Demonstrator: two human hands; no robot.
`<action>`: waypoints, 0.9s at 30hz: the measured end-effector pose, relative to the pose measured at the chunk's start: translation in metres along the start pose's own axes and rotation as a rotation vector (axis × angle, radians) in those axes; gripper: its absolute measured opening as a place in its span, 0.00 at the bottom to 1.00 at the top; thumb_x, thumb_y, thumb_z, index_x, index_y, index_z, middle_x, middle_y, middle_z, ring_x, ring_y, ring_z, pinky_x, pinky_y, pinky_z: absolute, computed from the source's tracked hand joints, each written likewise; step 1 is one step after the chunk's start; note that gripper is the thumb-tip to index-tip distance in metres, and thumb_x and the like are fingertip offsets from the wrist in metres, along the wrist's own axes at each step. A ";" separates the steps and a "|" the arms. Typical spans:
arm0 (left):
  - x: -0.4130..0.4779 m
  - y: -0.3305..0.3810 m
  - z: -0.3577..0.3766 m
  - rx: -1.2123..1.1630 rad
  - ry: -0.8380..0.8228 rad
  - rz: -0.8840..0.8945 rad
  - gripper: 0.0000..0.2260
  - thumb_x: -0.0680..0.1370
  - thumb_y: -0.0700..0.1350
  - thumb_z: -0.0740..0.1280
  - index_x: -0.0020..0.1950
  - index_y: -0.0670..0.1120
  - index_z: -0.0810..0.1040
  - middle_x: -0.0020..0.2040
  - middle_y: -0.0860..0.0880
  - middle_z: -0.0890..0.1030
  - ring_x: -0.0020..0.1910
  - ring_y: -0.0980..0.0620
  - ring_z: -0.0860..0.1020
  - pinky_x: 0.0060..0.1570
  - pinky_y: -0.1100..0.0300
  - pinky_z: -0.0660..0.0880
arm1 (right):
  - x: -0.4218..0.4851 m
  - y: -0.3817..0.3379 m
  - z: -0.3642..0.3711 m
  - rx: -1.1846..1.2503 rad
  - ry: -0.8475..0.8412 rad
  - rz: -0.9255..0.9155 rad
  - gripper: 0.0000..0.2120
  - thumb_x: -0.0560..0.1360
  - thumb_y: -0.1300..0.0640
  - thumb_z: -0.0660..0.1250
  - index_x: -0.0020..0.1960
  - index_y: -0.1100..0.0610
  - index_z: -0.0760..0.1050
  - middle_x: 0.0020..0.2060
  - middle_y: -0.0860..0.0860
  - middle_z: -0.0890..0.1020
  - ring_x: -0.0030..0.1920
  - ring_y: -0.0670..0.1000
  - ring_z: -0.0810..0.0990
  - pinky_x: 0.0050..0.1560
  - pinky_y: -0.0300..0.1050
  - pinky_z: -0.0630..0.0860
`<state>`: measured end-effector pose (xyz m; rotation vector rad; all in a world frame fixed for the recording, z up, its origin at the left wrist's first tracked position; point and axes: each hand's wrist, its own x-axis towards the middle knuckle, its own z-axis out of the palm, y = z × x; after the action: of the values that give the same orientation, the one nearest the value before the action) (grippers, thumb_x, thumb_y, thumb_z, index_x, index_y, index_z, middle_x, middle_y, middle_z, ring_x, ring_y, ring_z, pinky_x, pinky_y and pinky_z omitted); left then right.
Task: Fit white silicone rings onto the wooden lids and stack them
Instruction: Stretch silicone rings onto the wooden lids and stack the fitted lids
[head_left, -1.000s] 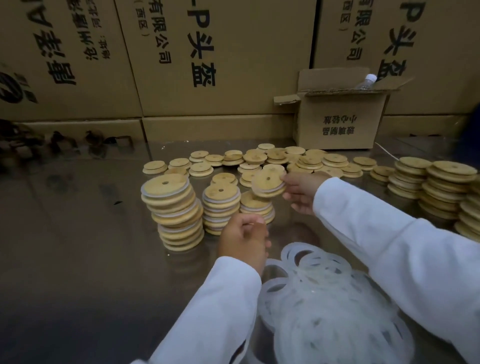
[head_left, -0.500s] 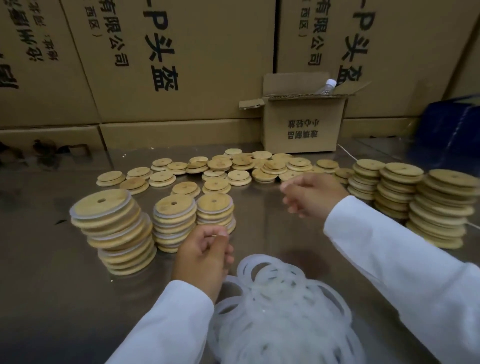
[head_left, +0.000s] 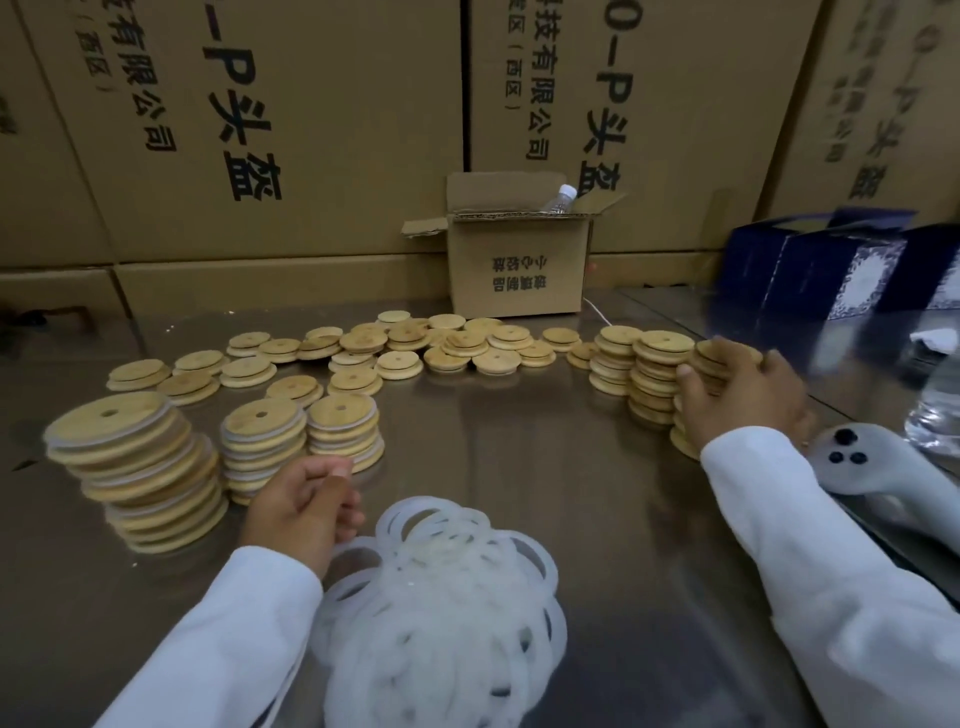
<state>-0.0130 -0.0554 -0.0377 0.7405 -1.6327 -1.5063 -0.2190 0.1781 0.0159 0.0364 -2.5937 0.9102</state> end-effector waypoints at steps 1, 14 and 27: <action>0.000 0.000 0.000 -0.001 0.000 0.003 0.10 0.76 0.35 0.63 0.39 0.47 0.77 0.30 0.45 0.76 0.28 0.47 0.73 0.31 0.57 0.70 | 0.001 0.002 0.003 -0.007 -0.024 0.016 0.21 0.76 0.45 0.61 0.68 0.44 0.65 0.72 0.56 0.60 0.72 0.60 0.57 0.71 0.62 0.54; 0.000 0.014 -0.007 -0.071 0.030 0.000 0.07 0.77 0.36 0.61 0.43 0.45 0.77 0.34 0.45 0.76 0.31 0.48 0.74 0.26 0.62 0.74 | -0.014 -0.014 0.002 0.011 0.283 -0.354 0.13 0.74 0.55 0.65 0.58 0.55 0.74 0.62 0.62 0.69 0.65 0.63 0.65 0.67 0.62 0.59; -0.020 0.034 -0.008 -0.343 -0.473 -0.125 0.12 0.67 0.47 0.64 0.42 0.41 0.82 0.35 0.43 0.83 0.32 0.49 0.82 0.29 0.60 0.78 | -0.138 -0.075 0.022 0.520 -0.302 -1.190 0.15 0.66 0.56 0.73 0.52 0.57 0.80 0.59 0.57 0.76 0.59 0.59 0.75 0.59 0.52 0.72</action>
<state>0.0075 -0.0385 -0.0077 0.3129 -1.6094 -2.1027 -0.0884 0.0916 -0.0060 1.7145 -1.8705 1.0319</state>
